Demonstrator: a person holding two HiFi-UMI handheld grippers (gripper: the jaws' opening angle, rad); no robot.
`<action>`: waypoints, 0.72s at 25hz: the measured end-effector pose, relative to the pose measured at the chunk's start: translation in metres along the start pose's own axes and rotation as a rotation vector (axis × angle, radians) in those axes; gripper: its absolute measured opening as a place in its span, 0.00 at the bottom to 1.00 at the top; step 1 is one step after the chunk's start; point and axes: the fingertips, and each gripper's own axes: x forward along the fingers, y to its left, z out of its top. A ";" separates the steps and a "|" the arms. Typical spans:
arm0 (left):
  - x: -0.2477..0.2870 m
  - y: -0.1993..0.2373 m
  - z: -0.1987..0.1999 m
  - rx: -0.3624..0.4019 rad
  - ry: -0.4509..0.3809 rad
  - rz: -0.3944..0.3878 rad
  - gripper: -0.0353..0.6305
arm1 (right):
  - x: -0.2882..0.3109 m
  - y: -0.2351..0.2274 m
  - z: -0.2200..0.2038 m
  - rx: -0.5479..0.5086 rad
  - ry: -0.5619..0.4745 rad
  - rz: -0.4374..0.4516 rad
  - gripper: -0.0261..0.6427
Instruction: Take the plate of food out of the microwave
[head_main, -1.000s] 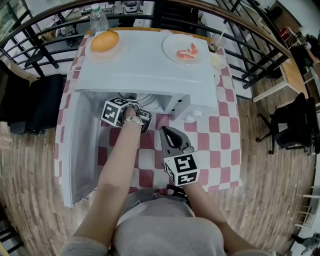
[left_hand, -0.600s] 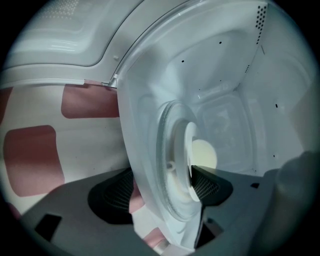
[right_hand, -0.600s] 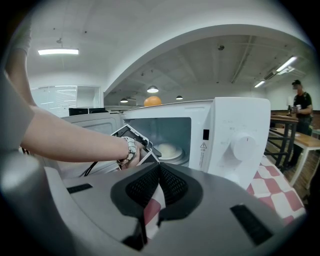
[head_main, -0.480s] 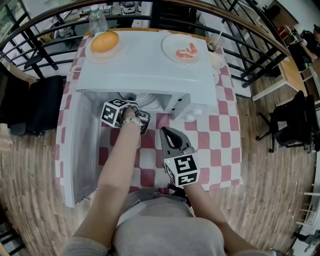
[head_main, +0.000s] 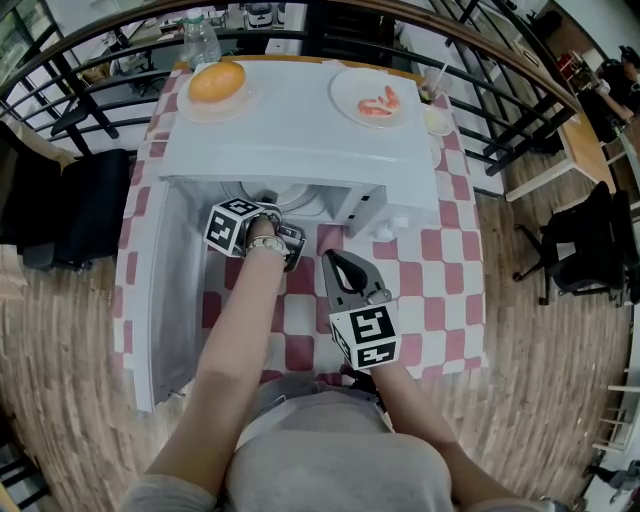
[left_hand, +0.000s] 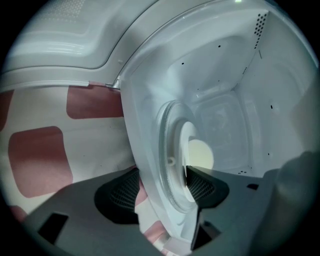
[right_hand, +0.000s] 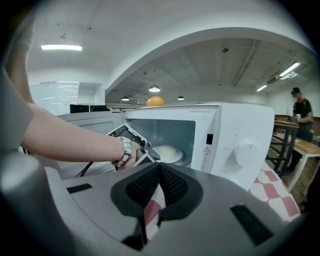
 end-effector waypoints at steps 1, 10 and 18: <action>-0.001 0.000 0.000 0.002 0.002 -0.003 0.50 | 0.000 0.001 -0.001 0.000 0.002 0.000 0.07; -0.010 0.003 -0.002 -0.001 0.031 -0.047 0.43 | -0.005 0.010 -0.006 -0.008 0.012 -0.009 0.07; -0.022 0.002 -0.005 0.018 0.038 -0.057 0.29 | -0.009 0.017 -0.008 -0.005 0.010 -0.016 0.07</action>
